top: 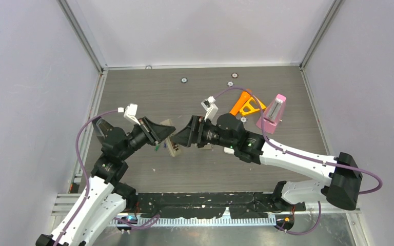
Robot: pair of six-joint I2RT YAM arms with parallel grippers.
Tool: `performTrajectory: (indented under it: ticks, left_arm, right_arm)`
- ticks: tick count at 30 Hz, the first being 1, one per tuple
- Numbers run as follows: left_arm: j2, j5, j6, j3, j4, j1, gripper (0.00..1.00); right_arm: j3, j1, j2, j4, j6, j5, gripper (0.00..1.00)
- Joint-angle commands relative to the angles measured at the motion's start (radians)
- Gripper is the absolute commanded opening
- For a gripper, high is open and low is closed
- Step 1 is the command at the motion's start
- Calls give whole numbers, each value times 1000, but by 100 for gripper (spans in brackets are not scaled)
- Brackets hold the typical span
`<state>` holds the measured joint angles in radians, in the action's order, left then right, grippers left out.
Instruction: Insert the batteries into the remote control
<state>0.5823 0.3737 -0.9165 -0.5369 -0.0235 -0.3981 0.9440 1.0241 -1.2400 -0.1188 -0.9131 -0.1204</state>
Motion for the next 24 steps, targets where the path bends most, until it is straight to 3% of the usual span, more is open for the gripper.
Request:
performTrajectory:
  ticks: [1,24]
  left_arm:
    - [-4,65,8,-54,96,-3,0]
    - [29,213,16,-53,190,-3,0]
  right_arm:
    - [-42,-14,-3,-134,-66,-89,80]
    - [-182,-74,-53,-429,-302,-195,80]
